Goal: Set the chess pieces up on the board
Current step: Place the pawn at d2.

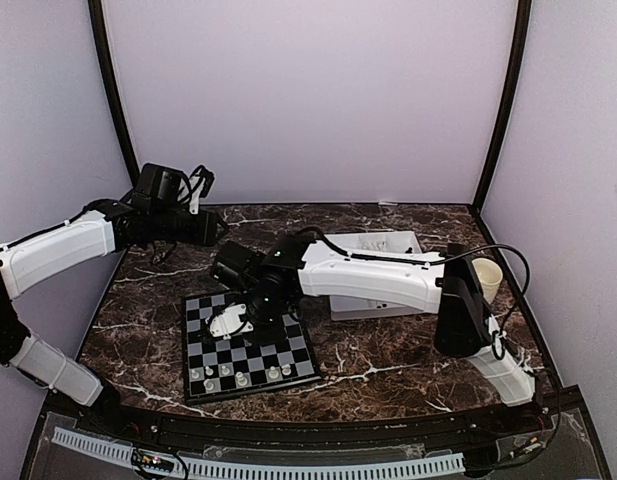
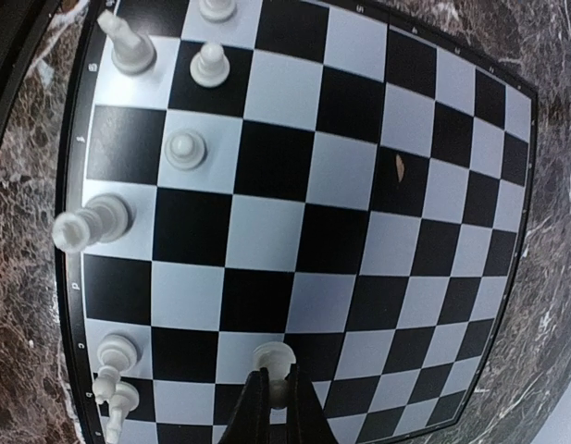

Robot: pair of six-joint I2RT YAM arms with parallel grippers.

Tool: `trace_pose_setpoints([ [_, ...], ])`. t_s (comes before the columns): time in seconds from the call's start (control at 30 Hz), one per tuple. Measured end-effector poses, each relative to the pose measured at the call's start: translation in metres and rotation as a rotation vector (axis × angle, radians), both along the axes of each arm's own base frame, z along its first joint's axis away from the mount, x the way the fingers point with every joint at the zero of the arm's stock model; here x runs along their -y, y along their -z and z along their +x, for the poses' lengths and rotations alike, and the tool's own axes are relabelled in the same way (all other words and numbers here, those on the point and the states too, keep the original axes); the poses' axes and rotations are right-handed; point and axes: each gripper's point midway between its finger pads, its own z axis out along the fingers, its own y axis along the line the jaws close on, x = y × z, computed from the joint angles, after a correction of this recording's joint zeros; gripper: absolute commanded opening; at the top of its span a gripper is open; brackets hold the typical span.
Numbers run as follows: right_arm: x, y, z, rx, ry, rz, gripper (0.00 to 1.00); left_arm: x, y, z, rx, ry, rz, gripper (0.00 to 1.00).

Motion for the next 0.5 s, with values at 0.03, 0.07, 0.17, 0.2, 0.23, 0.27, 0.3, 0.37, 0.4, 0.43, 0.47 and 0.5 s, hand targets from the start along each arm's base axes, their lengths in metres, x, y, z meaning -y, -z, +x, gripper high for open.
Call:
trace_pose_setpoints([
  [0.03, -0.004, -0.003, -0.003, 0.0, -0.007, 0.012, 0.01, 0.0, 0.0, 0.0, -0.001, 0.0, 0.0, 0.46],
  [0.07, -0.007, -0.005, -0.004, 0.0, -0.012, 0.02, 0.01, 0.0, 0.0, 0.0, -0.001, 0.0, 0.0, 0.46],
  [0.17, -0.014, -0.006, -0.012, -0.009, -0.03, 0.036, 0.01, 0.0, 0.0, 0.0, -0.001, 0.0, 0.0, 0.47],
  [0.2, -0.016, -0.006, -0.014, -0.012, -0.036, 0.038, 0.01, 0.0, 0.0, 0.0, 0.0, 0.0, 0.0, 0.47],
  [0.23, -0.018, -0.003, -0.017, -0.015, -0.042, 0.038, 0.01, 0.0, 0.0, -0.001, 0.0, 0.0, 0.0, 0.47],
  [0.27, -0.02, 0.0, -0.02, -0.018, -0.048, 0.035, 0.01, 0.0, -0.001, -0.001, 0.0, 0.0, 0.0, 0.47],
  [0.3, -0.021, 0.004, -0.023, -0.023, -0.053, 0.029, 0.02, -0.001, -0.001, -0.001, 0.001, 0.0, 0.0, 0.47],
  [0.37, -0.022, 0.012, -0.028, -0.035, -0.061, 0.017, 0.02, -0.001, -0.003, -0.002, 0.005, 0.0, -0.003, 0.47],
  [0.4, -0.022, 0.015, -0.03, -0.041, -0.066, 0.012, 0.02, -0.001, -0.004, -0.002, 0.007, 0.0, -0.003, 0.47],
  [0.43, -0.022, 0.018, -0.031, -0.046, -0.067, 0.008, 0.02, -0.001, -0.004, -0.002, 0.008, 0.0, -0.004, 0.47],
  [0.47, -0.022, 0.02, -0.032, -0.049, -0.069, 0.006, 0.02, -0.001, -0.005, -0.002, 0.01, 0.0, -0.004, 0.47],
  [0.5, -0.023, 0.021, -0.032, -0.051, -0.069, 0.005, 0.02, -0.001, -0.005, -0.002, 0.01, 0.0, -0.005, 0.47],
])
